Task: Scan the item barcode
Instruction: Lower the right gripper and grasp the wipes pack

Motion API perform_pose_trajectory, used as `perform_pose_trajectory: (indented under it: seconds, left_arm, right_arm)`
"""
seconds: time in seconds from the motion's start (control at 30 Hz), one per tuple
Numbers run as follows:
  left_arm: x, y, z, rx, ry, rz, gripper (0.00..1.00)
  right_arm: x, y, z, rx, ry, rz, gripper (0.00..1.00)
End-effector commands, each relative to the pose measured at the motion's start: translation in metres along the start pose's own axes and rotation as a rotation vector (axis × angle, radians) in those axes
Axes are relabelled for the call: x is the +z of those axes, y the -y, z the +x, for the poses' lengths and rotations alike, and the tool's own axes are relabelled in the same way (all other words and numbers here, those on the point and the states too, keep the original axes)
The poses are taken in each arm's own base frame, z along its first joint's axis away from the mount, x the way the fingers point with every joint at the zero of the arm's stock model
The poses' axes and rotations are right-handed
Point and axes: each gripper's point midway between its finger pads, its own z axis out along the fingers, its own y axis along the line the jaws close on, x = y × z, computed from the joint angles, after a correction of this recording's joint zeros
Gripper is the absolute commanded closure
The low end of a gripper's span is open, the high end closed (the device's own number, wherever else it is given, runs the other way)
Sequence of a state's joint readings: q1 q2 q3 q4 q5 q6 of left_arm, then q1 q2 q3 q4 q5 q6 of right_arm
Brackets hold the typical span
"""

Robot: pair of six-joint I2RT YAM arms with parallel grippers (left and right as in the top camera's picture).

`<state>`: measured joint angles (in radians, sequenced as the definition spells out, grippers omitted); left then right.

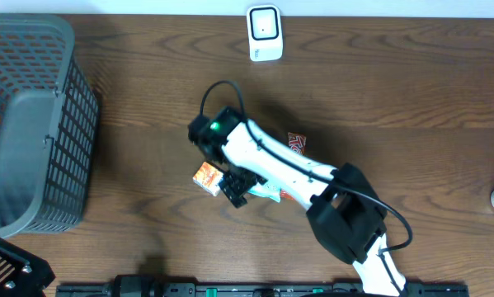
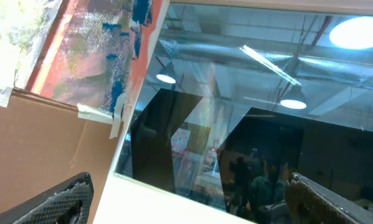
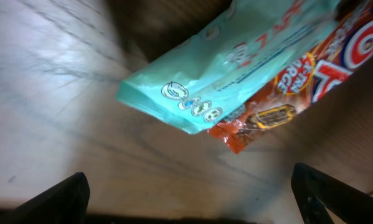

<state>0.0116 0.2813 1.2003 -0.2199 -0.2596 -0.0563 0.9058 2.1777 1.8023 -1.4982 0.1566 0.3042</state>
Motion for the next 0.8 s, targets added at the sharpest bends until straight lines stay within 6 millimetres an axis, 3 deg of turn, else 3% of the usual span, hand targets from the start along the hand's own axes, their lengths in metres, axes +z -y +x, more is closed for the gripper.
perform_pose_trajectory:
  seconds: [0.0, 0.27, 0.47, 0.6, 0.67, 0.77]
  left_arm:
    - [-0.003, 0.002, -0.002, -0.011, 0.009, 0.016, 0.02]
    - [-0.003, 0.002, -0.002, -0.011, 0.009, 0.015, 0.02]
    - [-0.003, 0.002, -0.002, -0.012, 0.009, 0.016, 0.02]
    - [-0.003, 0.002, -0.002, -0.012, 0.009, 0.016, 0.02]
    - [-0.003, 0.002, -0.002, -0.011, 0.009, 0.016, 0.02]
    - [-0.003, 0.002, -0.002, -0.012, 0.009, 0.016, 0.02]
  right_arm:
    - [0.007, 0.005, -0.001, 0.053, 0.045, 0.108, 0.01]
    - [0.047, -0.006, -0.014, -0.005, 0.118, 0.143, 0.01]
    - [0.067, 0.012, -0.03, 0.014, 0.214, 0.265, 0.01]
    - [0.077, 0.012, -0.04, -0.044, 0.256, 0.274, 0.01]
    - [0.083, 0.013, -0.04, -0.043, 0.259, 0.273, 0.06]
    - [0.092, 0.017, -0.035, -0.036, 0.243, 0.275, 0.23]
